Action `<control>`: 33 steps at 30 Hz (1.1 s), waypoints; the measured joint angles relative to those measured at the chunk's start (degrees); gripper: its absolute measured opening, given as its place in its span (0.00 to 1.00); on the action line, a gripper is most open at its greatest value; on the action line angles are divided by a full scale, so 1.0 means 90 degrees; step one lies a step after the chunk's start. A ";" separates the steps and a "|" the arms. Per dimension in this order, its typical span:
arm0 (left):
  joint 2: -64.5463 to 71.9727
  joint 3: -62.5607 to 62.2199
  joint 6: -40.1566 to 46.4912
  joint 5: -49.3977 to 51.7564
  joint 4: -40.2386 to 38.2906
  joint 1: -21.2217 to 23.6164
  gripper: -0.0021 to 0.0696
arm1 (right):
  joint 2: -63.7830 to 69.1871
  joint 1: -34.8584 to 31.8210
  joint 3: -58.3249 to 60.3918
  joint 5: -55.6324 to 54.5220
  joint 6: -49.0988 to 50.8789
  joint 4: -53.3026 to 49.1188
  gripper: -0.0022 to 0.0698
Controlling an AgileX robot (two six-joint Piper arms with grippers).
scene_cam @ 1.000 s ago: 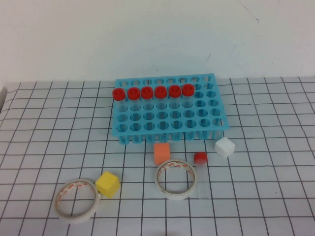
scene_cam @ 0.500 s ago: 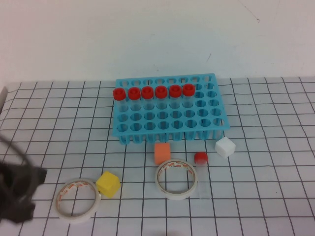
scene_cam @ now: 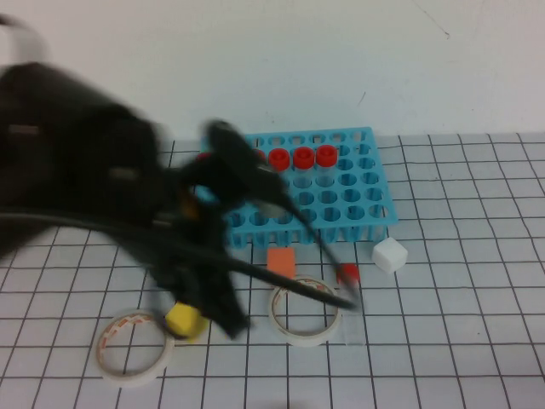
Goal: Place the test tubes
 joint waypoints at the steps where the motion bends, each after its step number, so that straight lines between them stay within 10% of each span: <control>1: 0.0293 -0.0211 -0.0149 0.0117 0.0211 -0.0296 0.03 | 0.0000 0.0000 0.0000 0.0010 -0.0018 0.0000 0.03; 9: 0.2578 -0.2072 -0.0349 0.0774 0.0212 -0.1371 0.10 | 0.0000 0.0000 0.0000 0.0040 -0.0253 0.0000 0.03; 17: 0.3939 -0.3201 -0.1317 0.0620 -0.0082 -0.1375 0.37 | 0.0000 0.0000 0.0000 0.0071 -0.0279 0.0000 0.03; 33: 0.4903 -0.3290 -0.3707 -0.0227 0.0125 -0.1043 0.40 | 0.0000 0.0000 0.0000 0.0220 -0.0307 0.0000 0.03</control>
